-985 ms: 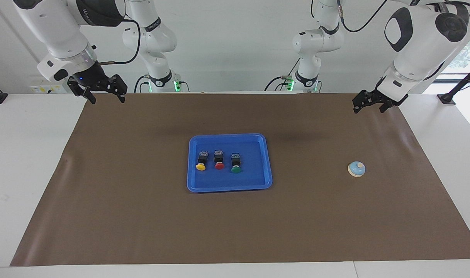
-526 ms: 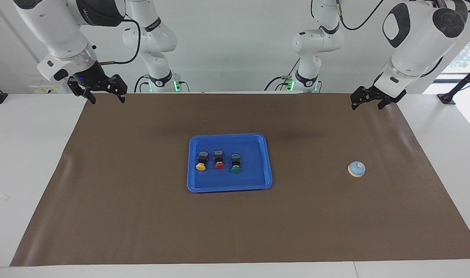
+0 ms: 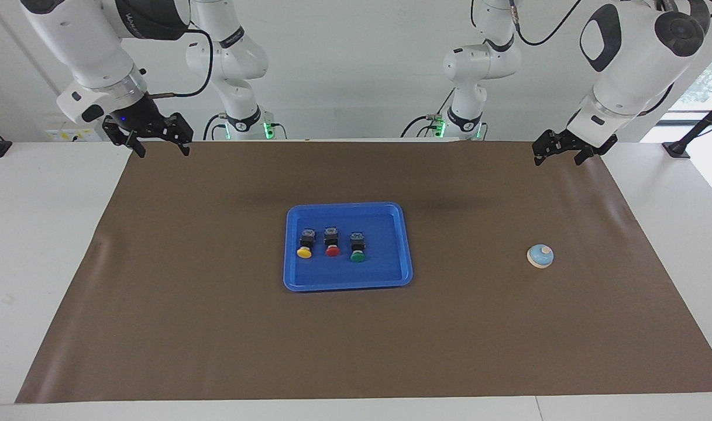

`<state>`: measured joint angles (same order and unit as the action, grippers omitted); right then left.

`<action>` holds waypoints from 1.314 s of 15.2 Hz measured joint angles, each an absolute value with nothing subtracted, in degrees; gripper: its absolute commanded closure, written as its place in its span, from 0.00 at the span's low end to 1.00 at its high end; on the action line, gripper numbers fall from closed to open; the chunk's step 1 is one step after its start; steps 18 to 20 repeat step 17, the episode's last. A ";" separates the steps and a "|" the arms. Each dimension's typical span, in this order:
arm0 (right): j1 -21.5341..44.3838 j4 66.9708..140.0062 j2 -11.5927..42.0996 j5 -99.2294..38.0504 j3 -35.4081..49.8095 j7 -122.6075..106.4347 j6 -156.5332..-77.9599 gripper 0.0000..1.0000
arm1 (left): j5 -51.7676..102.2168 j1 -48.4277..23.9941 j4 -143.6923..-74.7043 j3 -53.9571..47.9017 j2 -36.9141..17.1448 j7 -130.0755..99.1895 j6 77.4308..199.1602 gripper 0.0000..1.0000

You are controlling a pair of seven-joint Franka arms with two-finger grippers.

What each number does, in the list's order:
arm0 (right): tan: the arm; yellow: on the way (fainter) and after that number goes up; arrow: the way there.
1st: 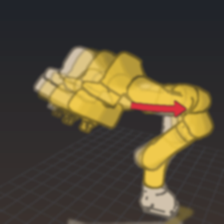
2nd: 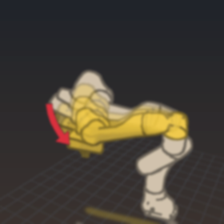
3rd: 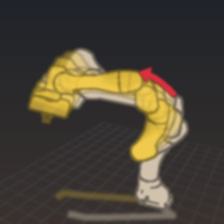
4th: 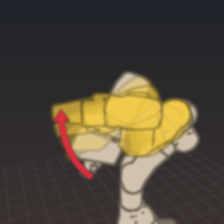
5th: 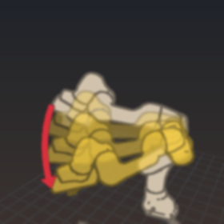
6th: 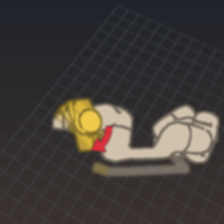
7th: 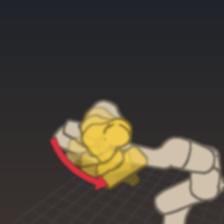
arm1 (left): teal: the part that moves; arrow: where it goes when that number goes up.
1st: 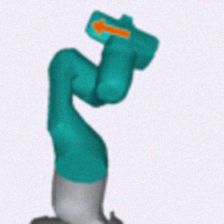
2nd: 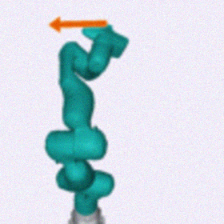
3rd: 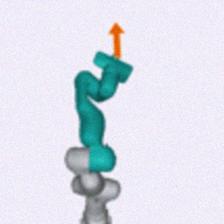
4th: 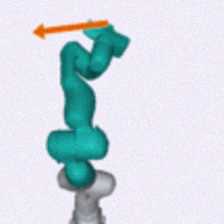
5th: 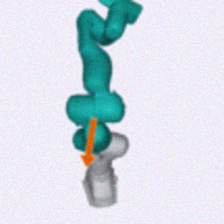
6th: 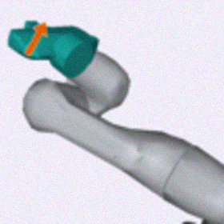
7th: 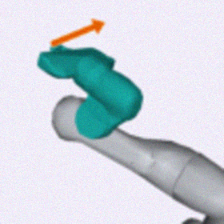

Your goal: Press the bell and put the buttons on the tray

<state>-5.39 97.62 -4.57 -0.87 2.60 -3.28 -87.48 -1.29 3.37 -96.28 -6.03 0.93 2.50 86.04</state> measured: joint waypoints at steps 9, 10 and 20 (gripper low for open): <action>-5.39 97.62 -4.57 -0.87 2.60 -3.28 -87.48 0.00 | -0.72 3.35 -96.24 -6.11 0.90 2.56 89.70 0.00; -5.39 97.62 -4.57 -0.87 2.60 -3.28 -87.48 0.00 | -0.51 3.35 -96.24 -6.11 0.90 2.57 89.96 0.00; -5.39 97.62 -4.57 -0.87 2.60 -3.28 -87.48 0.00 | 0.07 3.35 -96.24 -6.12 0.90 2.57 90.70 0.00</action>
